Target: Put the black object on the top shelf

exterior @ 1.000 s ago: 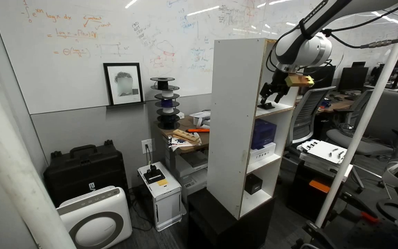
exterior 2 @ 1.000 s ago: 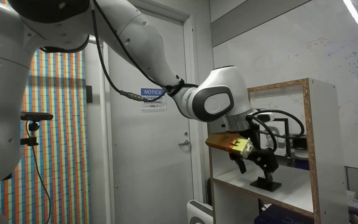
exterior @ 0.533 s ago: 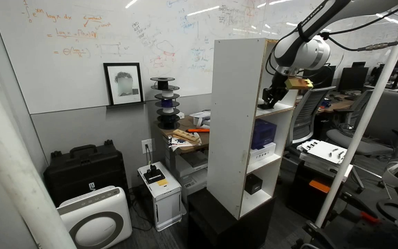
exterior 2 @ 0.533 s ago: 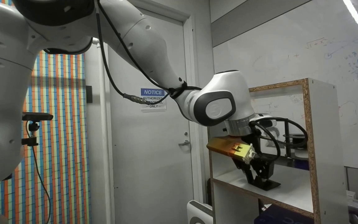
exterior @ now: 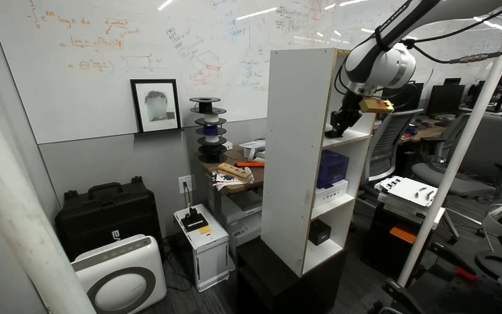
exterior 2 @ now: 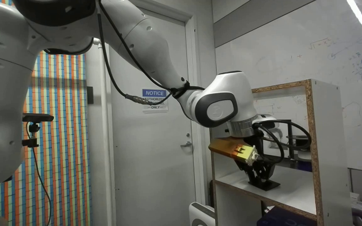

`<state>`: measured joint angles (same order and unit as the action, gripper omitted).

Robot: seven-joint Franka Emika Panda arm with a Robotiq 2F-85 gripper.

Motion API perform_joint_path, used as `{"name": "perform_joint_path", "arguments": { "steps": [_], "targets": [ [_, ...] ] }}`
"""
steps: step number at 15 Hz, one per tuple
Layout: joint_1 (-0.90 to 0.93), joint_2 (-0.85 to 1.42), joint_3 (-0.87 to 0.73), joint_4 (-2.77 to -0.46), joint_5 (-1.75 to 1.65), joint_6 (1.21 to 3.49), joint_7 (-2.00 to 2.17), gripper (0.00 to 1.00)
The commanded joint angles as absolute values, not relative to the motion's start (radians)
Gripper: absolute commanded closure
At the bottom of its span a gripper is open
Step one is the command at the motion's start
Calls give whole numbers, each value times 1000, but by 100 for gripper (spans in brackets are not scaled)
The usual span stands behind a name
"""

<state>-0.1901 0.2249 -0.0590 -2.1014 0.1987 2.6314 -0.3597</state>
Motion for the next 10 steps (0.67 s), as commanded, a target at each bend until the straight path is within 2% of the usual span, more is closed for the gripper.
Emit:
{"name": "perform_joint_path", "arguments": {
  "steps": [1, 10],
  "targets": [
    [-195, 195, -24, -2136, 244, 2607, -397, 84],
    [-149, -17, -32, -2358, 222, 2434, -345, 84]
  ]
}}
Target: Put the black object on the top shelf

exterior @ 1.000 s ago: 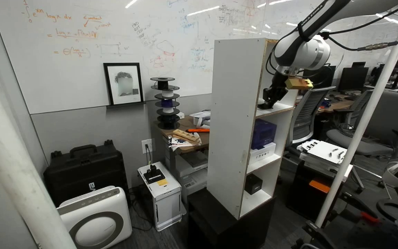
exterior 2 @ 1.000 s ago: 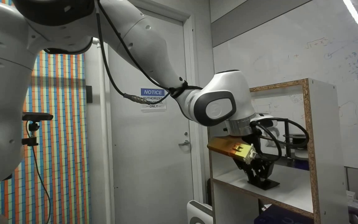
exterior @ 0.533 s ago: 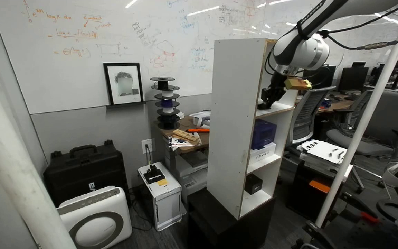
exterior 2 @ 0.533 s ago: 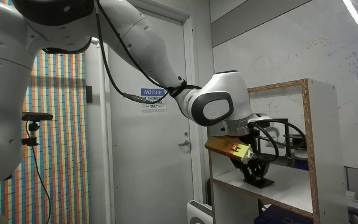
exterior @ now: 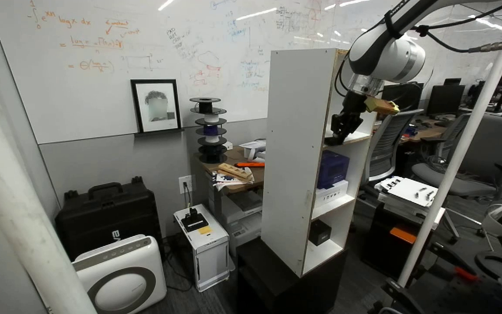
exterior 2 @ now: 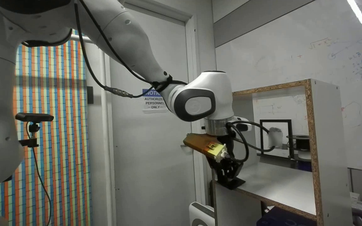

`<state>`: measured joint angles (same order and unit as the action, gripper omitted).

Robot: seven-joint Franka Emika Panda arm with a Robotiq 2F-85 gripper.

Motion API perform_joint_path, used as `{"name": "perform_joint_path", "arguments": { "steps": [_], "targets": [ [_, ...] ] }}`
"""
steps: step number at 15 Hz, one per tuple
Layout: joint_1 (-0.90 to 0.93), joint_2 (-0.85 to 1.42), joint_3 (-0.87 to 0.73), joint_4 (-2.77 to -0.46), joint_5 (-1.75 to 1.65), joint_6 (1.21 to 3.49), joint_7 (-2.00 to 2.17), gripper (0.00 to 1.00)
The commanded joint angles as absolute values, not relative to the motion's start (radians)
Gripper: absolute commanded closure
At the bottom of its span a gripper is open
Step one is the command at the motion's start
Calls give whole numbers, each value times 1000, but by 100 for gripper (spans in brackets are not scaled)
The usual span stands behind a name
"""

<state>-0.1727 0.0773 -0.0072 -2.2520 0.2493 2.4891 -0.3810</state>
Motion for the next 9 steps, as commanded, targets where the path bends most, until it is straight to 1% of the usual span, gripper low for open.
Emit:
{"name": "perform_joint_path", "arguments": {
  "steps": [1, 5, 9],
  "targets": [
    [-145, -54, -42, -2399, 186, 2418, -312, 84],
    [-148, -212, -71, -2543, 35, 2381, -208, 84],
    [-156, -416, -72, -2637, -78, 2320, -127, 84]
  ]
}}
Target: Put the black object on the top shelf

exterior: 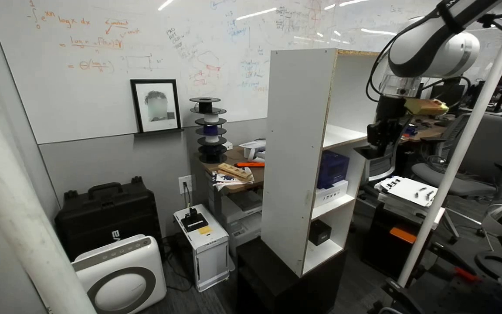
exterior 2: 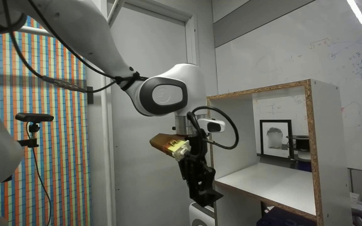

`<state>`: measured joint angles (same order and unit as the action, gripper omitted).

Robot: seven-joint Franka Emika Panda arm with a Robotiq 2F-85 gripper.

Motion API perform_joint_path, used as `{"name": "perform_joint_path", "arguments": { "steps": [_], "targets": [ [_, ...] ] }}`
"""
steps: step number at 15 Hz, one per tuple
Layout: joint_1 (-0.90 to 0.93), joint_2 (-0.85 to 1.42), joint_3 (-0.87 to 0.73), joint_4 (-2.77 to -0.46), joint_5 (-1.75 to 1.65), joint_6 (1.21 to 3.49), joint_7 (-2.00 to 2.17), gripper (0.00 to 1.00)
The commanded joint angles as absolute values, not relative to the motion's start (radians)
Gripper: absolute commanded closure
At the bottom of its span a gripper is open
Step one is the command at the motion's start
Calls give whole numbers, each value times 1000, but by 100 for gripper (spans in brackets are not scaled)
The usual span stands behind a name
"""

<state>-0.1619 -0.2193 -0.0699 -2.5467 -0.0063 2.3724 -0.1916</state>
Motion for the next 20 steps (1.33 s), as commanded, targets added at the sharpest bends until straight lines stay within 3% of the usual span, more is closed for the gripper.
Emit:
{"name": "perform_joint_path", "arguments": {
  "steps": [1, 9, 20],
  "targets": [
    [-159, -467, -69, -2647, -98, 2302, -111, 84],
    [-164, -716, -114, -2491, -94, 2129, -98, 84],
    [-144, -427, -186, -2092, 1, 2233, -46, 84]
  ]
}}
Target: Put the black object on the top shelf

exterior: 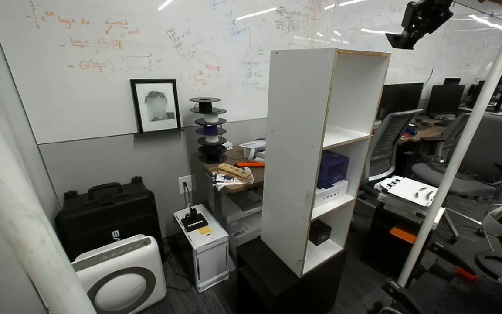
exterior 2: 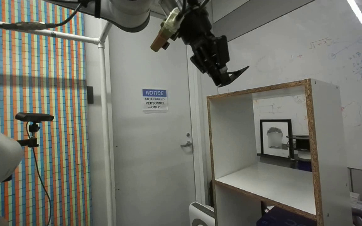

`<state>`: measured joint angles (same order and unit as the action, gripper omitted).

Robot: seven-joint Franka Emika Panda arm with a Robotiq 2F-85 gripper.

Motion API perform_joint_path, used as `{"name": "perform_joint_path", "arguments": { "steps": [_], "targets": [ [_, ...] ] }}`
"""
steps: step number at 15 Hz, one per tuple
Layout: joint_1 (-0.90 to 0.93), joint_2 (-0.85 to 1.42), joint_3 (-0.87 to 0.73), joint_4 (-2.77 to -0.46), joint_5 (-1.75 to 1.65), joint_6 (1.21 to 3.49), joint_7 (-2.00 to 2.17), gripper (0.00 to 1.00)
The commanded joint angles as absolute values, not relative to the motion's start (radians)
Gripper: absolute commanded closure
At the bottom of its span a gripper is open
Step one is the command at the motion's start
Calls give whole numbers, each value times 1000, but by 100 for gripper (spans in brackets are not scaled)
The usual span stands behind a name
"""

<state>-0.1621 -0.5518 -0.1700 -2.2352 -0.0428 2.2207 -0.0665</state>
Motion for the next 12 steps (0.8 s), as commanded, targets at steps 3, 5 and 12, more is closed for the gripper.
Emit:
{"name": "perform_joint_path", "arguments": {
  "steps": [3, 5, 12],
  "targets": [
    [-134, -315, -192, -1954, 61, 2211, -43, 84],
    [-130, -242, -188, -1862, 90, 2193, -38, 84],
    [-128, -23, -179, -1622, 177, 2098, -48, 44]
  ]
}}
